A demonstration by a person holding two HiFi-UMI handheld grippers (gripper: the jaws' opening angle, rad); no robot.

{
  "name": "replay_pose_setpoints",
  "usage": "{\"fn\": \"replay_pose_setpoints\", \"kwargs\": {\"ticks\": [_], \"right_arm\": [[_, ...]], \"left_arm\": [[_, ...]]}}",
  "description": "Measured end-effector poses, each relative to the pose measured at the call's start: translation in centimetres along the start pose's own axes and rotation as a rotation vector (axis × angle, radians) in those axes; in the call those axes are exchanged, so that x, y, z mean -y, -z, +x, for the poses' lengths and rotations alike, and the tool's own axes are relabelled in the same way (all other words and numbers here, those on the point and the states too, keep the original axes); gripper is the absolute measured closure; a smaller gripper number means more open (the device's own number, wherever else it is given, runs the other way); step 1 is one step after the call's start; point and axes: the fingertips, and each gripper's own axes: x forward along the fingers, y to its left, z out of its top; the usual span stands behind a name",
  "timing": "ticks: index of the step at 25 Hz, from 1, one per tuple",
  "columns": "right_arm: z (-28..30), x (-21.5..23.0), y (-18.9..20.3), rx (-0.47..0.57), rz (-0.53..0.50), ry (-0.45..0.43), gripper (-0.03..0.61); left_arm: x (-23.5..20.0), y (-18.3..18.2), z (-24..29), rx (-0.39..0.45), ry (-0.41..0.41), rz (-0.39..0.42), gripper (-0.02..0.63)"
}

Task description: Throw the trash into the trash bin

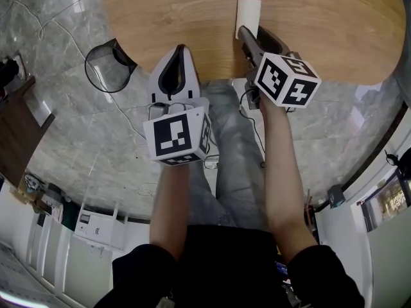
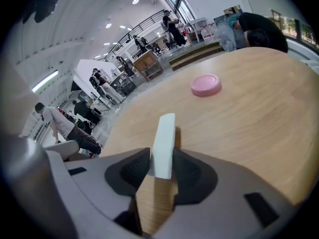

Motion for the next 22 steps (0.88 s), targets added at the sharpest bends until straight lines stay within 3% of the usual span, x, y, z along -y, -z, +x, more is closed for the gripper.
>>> {"fn": "replay_pose_setpoints", "kwargs": {"ticks": [11,22], "right_arm": [[1.2,-9.5,1.7,0.009,-0.078,-0.133,0.437],[5.2,-22.7,6.6,-0.104,-0.24,-0.252,0.439]], "left_arm": [[-7.6,1.5,-4.0,0.045,-0.07,-0.082,0.612],[-20.0,3.8,-10.7,0.094,-0.232,-0.223,0.612]]}}
